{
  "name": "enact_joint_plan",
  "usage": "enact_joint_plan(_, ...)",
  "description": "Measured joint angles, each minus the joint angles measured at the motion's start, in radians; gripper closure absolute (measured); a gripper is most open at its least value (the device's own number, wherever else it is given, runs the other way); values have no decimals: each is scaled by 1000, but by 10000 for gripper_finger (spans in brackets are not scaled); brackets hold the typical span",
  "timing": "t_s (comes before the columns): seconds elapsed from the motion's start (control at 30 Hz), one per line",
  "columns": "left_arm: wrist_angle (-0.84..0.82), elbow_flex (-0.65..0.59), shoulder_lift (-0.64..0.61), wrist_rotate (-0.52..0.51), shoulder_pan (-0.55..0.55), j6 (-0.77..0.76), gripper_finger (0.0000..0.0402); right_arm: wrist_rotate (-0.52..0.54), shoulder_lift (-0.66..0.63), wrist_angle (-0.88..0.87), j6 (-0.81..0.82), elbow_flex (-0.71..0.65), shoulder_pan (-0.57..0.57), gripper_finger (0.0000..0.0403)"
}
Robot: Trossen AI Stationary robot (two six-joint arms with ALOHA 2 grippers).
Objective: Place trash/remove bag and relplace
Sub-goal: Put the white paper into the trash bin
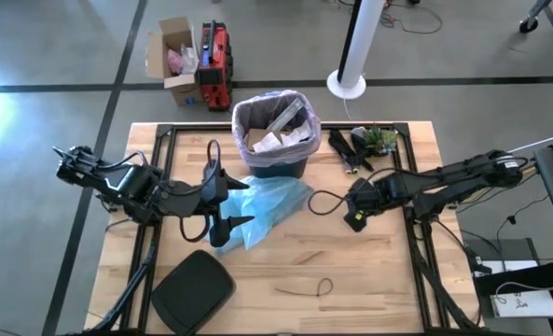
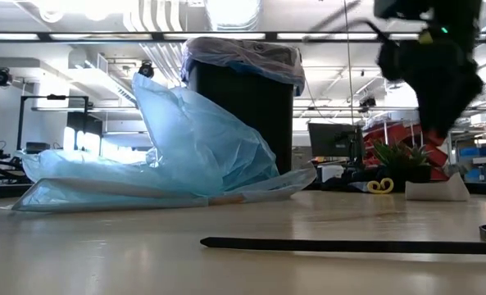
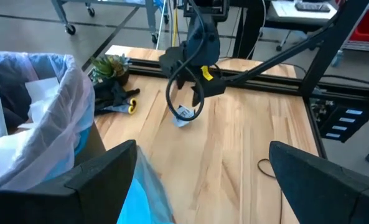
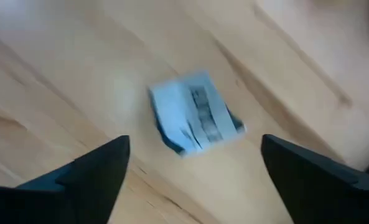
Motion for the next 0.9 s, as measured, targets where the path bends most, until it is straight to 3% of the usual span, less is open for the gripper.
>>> enact_joint_plan(0.2,3,-16,0,0,0,-57,51,-56,9,49,14,-108,-32,17)
enact_joint_plan(0.33,12,-17,0,0,0,-73,51,-46,25,75,64,-152,-99,16)
enact_joint_plan(0.6,56,-17,9,-4,2,-77,51,-122,60,309,80,-234,-214,16)
enact_joint_plan(0.9,67,-17,47,-11,3,-82,51,-182,201,414,92,-233,-232,23)
